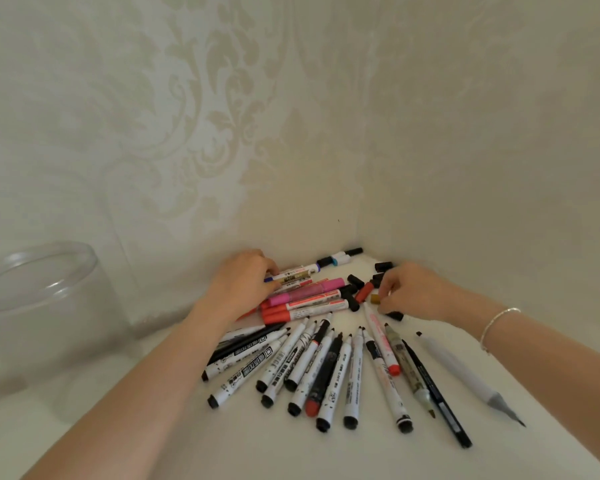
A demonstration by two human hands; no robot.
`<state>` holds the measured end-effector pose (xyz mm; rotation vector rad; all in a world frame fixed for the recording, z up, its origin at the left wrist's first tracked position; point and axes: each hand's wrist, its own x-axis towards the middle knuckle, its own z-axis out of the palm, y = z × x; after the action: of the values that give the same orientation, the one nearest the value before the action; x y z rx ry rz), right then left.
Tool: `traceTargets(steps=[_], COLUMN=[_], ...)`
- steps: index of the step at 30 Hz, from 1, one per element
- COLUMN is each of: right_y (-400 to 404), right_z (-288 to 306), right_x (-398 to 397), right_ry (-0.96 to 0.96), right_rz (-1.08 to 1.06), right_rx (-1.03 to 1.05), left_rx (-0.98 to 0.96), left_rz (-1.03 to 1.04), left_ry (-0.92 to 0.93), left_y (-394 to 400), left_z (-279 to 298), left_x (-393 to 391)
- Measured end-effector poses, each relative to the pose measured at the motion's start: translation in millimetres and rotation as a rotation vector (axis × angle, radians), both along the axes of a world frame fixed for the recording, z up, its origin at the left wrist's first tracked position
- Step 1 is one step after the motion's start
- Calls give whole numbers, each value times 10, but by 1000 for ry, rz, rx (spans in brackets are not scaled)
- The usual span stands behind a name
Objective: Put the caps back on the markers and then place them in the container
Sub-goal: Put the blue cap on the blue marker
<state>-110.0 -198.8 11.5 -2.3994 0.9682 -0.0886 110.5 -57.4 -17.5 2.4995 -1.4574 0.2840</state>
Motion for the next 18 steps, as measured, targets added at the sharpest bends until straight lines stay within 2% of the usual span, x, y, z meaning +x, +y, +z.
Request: traceTargets(steps=[4,9,18], right_y=[116,177,142], right_z=[-80,-197,-210], right_x=[-76,-48,-135], right_ry=[92,128,95], right_rz=[59,72,54], right_rx=[63,5,-3], left_rx=[-11,-32,-34], left_rz=[-23,-61,-131], left_ry=[51,87,116], left_y=[-56,-83,-45], left_z=[-68,-72,-67], left_x=[25,10,26])
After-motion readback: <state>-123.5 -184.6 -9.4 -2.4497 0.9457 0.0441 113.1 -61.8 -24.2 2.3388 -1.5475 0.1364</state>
